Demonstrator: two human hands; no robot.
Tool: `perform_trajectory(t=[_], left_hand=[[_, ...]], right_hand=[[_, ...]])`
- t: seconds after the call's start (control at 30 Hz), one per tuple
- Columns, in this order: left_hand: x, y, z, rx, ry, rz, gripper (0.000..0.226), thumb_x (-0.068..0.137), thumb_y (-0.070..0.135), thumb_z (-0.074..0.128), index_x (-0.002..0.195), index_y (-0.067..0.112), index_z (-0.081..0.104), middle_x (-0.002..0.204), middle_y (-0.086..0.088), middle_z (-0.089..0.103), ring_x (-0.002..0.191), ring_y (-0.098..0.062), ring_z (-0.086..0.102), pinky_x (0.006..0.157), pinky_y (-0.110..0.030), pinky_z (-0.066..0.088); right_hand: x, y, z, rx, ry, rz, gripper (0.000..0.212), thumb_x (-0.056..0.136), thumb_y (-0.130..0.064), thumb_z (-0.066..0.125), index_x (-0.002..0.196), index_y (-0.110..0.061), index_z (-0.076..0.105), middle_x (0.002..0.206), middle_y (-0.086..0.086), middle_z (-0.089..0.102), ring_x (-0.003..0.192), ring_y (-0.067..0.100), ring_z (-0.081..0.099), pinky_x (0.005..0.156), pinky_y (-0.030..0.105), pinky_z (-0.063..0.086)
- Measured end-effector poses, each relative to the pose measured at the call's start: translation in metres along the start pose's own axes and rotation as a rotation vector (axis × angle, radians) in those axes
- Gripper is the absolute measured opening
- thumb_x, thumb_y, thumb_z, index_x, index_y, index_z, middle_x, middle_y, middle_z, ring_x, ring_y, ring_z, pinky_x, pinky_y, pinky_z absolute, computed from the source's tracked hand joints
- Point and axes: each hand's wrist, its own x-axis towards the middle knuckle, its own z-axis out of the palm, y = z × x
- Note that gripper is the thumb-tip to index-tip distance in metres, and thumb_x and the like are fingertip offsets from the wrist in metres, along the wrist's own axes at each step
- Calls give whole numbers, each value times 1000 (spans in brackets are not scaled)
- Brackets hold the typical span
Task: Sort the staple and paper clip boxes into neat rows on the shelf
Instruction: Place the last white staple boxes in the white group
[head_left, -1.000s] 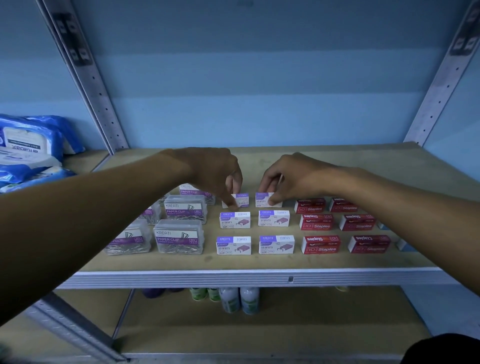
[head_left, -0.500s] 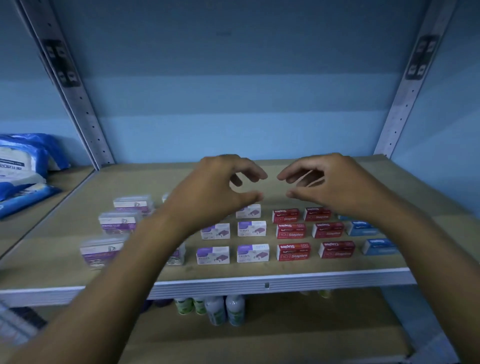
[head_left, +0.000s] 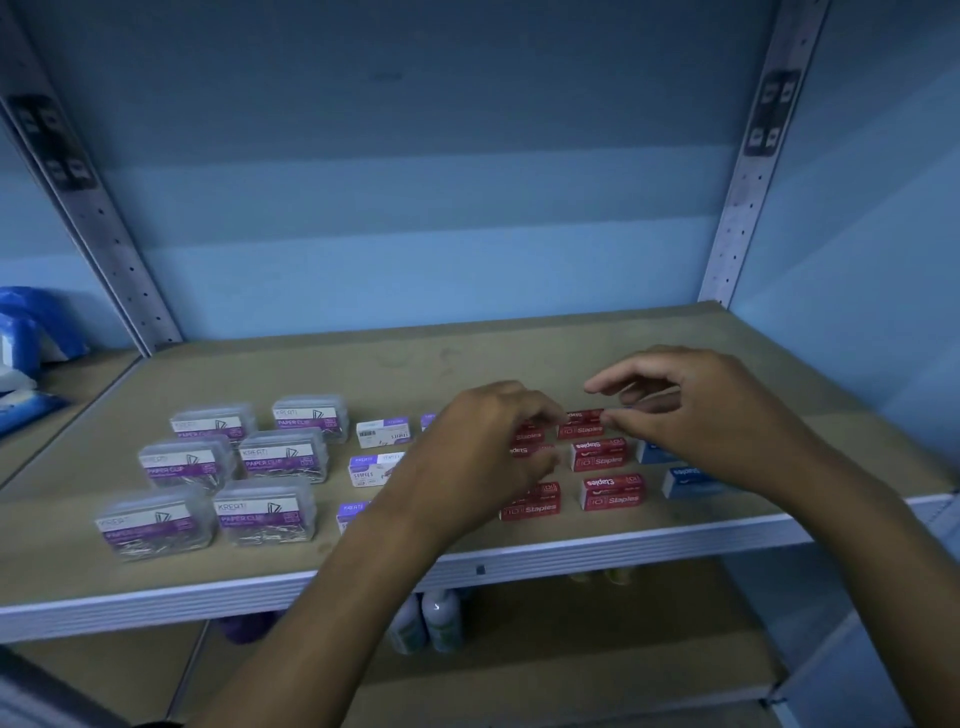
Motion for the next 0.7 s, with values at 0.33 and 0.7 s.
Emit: perform_trajectory(t=[0.33, 0.7], left_hand=[[-4, -90, -58, 147, 46, -258, 31, 81, 27, 76, 111, 31, 70, 104, 13, 67, 88, -6, 61, 81, -28, 53], [-11, -126, -61, 177, -65, -365, 28, 81, 24, 76, 108, 28, 72, 108, 10, 66, 96, -7, 59, 72, -15, 38]], right_hand=[[62, -33, 53, 3, -123, -69, 27, 81, -24, 80, 104, -38, 75, 102, -20, 70, 89, 0, 65, 84, 25, 57], [104, -51, 117, -165, -334, -23, 34, 83, -24, 81, 115, -32, 71, 112, -12, 65, 97, 4, 61, 89, 28, 54]])
